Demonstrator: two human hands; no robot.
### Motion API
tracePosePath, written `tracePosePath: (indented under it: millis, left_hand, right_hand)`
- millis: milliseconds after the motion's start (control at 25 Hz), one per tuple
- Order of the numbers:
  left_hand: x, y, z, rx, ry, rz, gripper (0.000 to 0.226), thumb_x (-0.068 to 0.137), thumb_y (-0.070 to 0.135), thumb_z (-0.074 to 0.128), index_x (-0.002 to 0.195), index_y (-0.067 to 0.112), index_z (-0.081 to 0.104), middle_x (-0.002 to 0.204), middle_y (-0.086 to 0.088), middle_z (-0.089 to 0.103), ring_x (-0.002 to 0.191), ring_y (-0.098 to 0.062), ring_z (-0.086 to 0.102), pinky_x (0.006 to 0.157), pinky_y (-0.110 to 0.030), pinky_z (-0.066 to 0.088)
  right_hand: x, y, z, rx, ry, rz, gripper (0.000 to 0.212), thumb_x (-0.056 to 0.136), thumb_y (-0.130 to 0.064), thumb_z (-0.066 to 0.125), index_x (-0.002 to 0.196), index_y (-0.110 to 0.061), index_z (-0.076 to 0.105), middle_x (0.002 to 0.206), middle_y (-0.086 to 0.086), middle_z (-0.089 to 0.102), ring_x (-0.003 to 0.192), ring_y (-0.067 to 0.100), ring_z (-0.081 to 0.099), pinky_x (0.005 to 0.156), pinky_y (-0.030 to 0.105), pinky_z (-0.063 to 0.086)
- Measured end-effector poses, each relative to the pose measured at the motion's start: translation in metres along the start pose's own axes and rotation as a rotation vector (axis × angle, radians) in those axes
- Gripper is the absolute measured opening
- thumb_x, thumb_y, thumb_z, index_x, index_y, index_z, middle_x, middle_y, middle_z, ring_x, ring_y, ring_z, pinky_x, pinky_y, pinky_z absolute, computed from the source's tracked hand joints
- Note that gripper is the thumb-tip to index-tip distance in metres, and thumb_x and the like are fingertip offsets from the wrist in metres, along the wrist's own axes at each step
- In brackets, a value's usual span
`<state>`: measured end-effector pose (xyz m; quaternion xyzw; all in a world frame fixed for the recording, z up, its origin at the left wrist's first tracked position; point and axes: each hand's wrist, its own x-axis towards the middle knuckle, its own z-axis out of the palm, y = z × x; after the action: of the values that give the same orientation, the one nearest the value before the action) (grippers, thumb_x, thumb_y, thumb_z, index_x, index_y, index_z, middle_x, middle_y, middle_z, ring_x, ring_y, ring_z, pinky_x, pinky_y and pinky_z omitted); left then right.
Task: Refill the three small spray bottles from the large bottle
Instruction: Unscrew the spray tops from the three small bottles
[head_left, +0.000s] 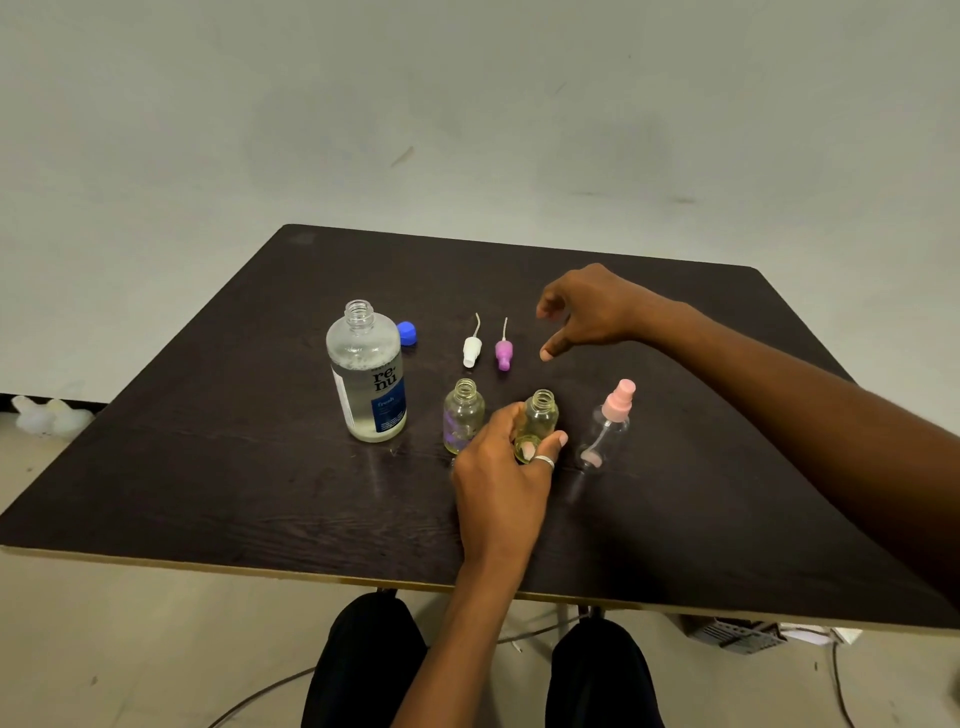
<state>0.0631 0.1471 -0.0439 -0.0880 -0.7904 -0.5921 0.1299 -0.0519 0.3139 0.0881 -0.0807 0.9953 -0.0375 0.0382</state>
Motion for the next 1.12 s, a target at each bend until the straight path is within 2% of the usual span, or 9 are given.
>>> tracePosePath:
  millis: [280, 440, 560, 720, 800, 880, 960, 1040, 1120]
  left_hand:
    - [-0.002, 0.004, 0.000, 0.069, 0.007, -0.003, 0.063, 0.072, 0.046, 0.083, 0.126, 0.023, 0.061, 0.115, 0.008, 0.069, 0.107, -0.006, 0.065, 0.090, -0.034, 0.057]
    - [-0.018, 0.013, -0.009, 0.158, -0.034, -0.026, 0.076, 0.071, 0.047, 0.084, 0.136, 0.021, 0.055, 0.129, 0.003, 0.065, 0.120, -0.012, 0.059, 0.101, -0.031, 0.050]
    - [-0.051, 0.025, -0.018, 0.224, 0.022, 0.030, 0.068, 0.075, 0.037, 0.083, 0.134, 0.014, 0.059, 0.126, -0.001, 0.066, 0.117, -0.017, 0.062, 0.096, -0.026, 0.048]
    - [-0.070, 0.048, -0.003, 0.214, 0.010, 0.118, 0.056, 0.081, 0.030, 0.080, 0.131, 0.013, 0.062, 0.123, -0.003, 0.069, 0.111, -0.015, 0.066, 0.090, -0.016, 0.044]
    - [-0.066, 0.062, 0.010, 0.184, -0.015, 0.106, 0.060, 0.084, 0.031, 0.077, 0.137, 0.013, 0.057, 0.128, -0.003, 0.066, 0.114, -0.009, 0.061, 0.091, -0.013, 0.038]
    - [-0.061, 0.071, 0.022, 0.153, -0.040, 0.088, 0.066, 0.086, 0.031, 0.075, 0.144, 0.012, 0.048, 0.133, -0.003, 0.062, 0.112, 0.000, 0.054, 0.091, -0.011, 0.036]
    - [-0.055, 0.072, 0.033, 0.141, -0.063, 0.051, 0.071, 0.088, 0.034, 0.072, 0.148, 0.012, 0.041, 0.139, -0.005, 0.058, 0.119, -0.007, 0.056, 0.097, -0.017, 0.041]
    - [-0.048, 0.068, 0.043, 0.129, -0.073, 0.021, 0.070, 0.089, 0.035, 0.070, 0.148, 0.013, 0.040, 0.139, -0.005, 0.058, 0.119, -0.019, 0.060, 0.098, -0.028, 0.049]
    - [-0.042, 0.064, 0.048, 0.105, -0.066, 0.022, 0.055, 0.090, 0.032, 0.070, 0.139, 0.016, 0.049, 0.127, -0.001, 0.064, 0.111, -0.018, 0.063, 0.090, -0.024, 0.051]
  right_hand:
    - [-0.040, 0.003, -0.026, 0.046, 0.078, 0.002, 0.057, 0.068, -0.046, 0.084, 0.113, -0.013, 0.068, 0.107, 0.002, 0.069, 0.093, 0.015, 0.062, 0.079, 0.023, 0.045]
    - [-0.066, 0.002, -0.043, 0.063, 0.153, -0.008, 0.055, 0.068, -0.047, 0.084, 0.111, -0.014, 0.069, 0.104, 0.000, 0.071, 0.092, 0.014, 0.065, 0.081, 0.026, 0.049]
    - [-0.086, 0.002, -0.050, 0.090, 0.185, -0.030, 0.044, 0.076, -0.044, 0.079, 0.108, -0.016, 0.071, 0.101, -0.002, 0.072, 0.092, 0.013, 0.067, 0.087, 0.033, 0.053]
    - [-0.110, 0.000, -0.049, 0.127, 0.139, -0.063, 0.024, 0.086, -0.040, 0.069, 0.099, -0.021, 0.074, 0.097, -0.008, 0.073, 0.088, 0.005, 0.066, 0.085, 0.031, 0.054]
    - [-0.120, -0.002, -0.048, 0.138, 0.106, -0.060, 0.025, 0.088, -0.042, 0.066, 0.099, -0.021, 0.075, 0.096, -0.010, 0.073, 0.086, 0.003, 0.065, 0.081, 0.026, 0.053]
    - [-0.127, -0.006, -0.044, 0.128, 0.086, -0.056, 0.029, 0.090, -0.046, 0.063, 0.098, -0.021, 0.075, 0.090, -0.013, 0.070, 0.078, 0.001, 0.062, 0.070, 0.019, 0.046]
    - [-0.131, -0.009, -0.038, 0.107, 0.071, -0.041, 0.032, 0.091, -0.049, 0.059, 0.095, -0.021, 0.075, 0.077, -0.015, 0.065, 0.066, 0.002, 0.058, 0.061, 0.016, 0.038]
    - [-0.130, -0.013, -0.030, 0.093, 0.054, -0.014, 0.038, 0.090, -0.054, 0.057, 0.089, -0.020, 0.074, 0.073, -0.011, 0.065, 0.063, 0.006, 0.058, 0.058, 0.019, 0.040]
    - [-0.127, -0.018, -0.021, 0.057, 0.032, 0.006, 0.043, 0.089, -0.057, 0.056, 0.082, -0.018, 0.073, 0.072, -0.005, 0.068, 0.063, 0.009, 0.061, 0.059, 0.023, 0.045]
